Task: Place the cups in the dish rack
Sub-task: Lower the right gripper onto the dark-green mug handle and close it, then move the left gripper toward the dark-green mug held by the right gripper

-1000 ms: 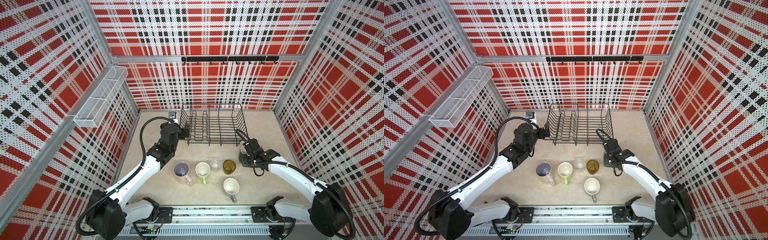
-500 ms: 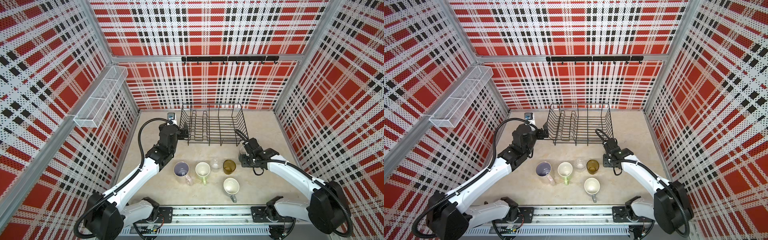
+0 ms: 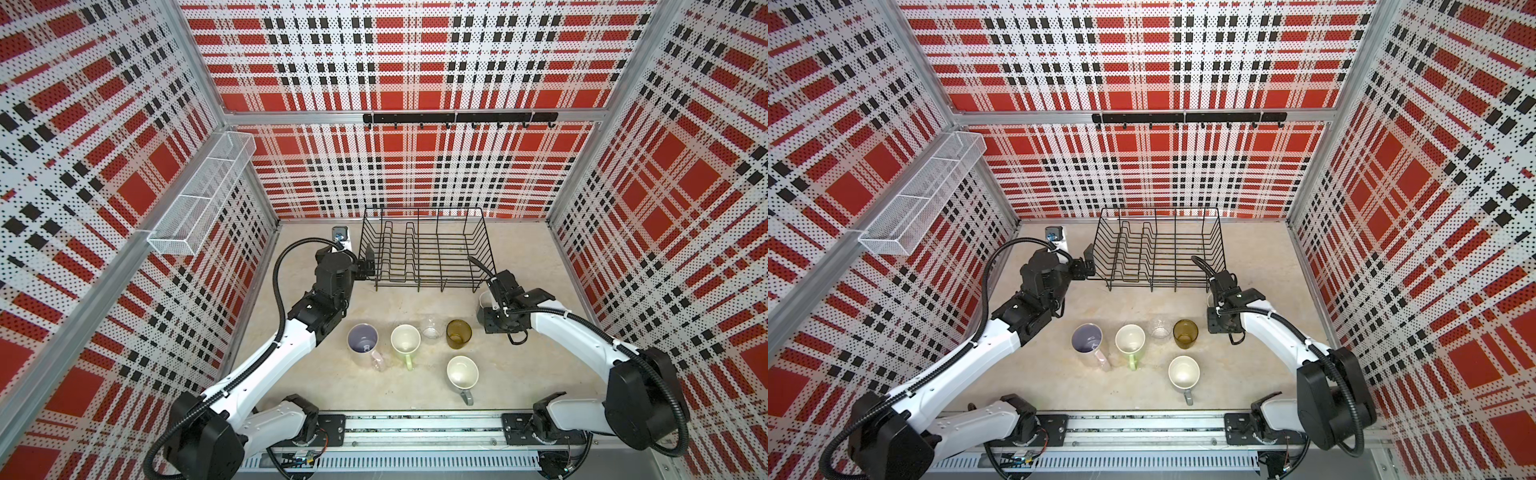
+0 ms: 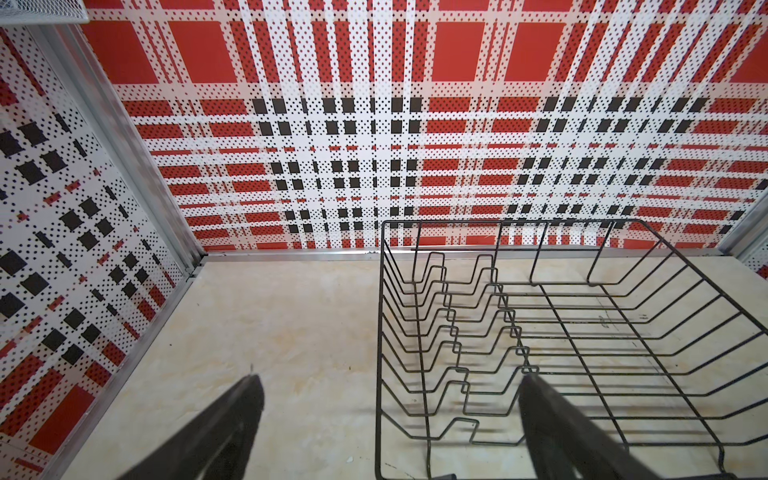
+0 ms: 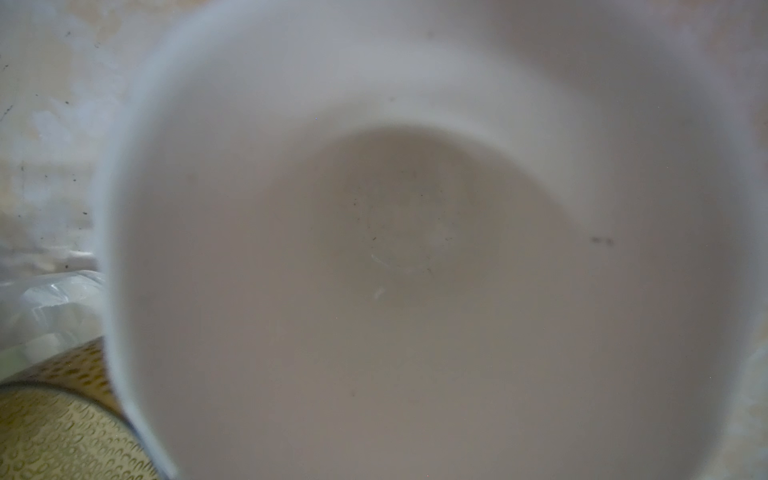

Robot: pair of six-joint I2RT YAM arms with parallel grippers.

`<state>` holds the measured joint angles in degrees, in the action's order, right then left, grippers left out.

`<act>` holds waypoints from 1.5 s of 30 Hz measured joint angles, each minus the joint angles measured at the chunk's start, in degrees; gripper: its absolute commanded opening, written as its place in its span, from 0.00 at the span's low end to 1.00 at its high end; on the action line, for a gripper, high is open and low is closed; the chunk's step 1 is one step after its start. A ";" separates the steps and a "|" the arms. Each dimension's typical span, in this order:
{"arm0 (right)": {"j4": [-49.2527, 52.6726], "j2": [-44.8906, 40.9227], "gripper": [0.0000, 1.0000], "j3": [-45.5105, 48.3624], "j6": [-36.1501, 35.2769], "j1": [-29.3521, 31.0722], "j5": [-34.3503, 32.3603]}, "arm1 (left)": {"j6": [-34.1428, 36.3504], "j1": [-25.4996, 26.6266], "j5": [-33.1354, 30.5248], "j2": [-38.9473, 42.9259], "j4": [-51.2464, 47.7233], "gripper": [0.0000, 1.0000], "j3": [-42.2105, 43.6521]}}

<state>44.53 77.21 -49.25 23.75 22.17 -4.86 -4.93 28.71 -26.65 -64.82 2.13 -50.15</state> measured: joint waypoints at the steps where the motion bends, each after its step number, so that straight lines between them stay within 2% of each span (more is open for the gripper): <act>1: -0.20 0.44 0.46 0.00 -0.26 -0.11 0.00 | 0.00 0.00 -0.07 0.04 -0.04 0.98 0.17; 10: -1.27 2.89 0.26 0.13 -1.53 -0.35 0.63 | 0.00 0.00 -0.83 0.50 0.00 0.98 0.39; 16: -1.40 2.32 0.20 0.15 -1.70 -0.37 0.35 | 0.00 0.00 -0.81 0.68 -0.02 0.98 0.52; 23: -2.97 -2.32 0.13 1.77 -2.01 -0.48 0.17 | -0.02 0.00 -0.59 0.66 0.02 0.98 0.52; 27: -4.09 -5.88 0.00 2.40 -2.67 -0.48 -0.04 | -0.17 0.02 -0.28 0.52 0.02 0.98 0.52; 33: -5.42 -9.84 0.00 3.67 -3.65 -0.48 -1.55 | -0.31 0.22 0.33 -0.63 0.02 0.98 0.50; 45: -5.90 -10.78 0.00 5.03 -3.78 -0.48 -2.93 | -0.42 0.63 1.27 -1.25 0.04 0.98 0.44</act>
<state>38.63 66.43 -44.23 19.97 21.69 -7.79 -5.34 29.34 -25.39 -66.06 2.17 -49.71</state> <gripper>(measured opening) 0.184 0.983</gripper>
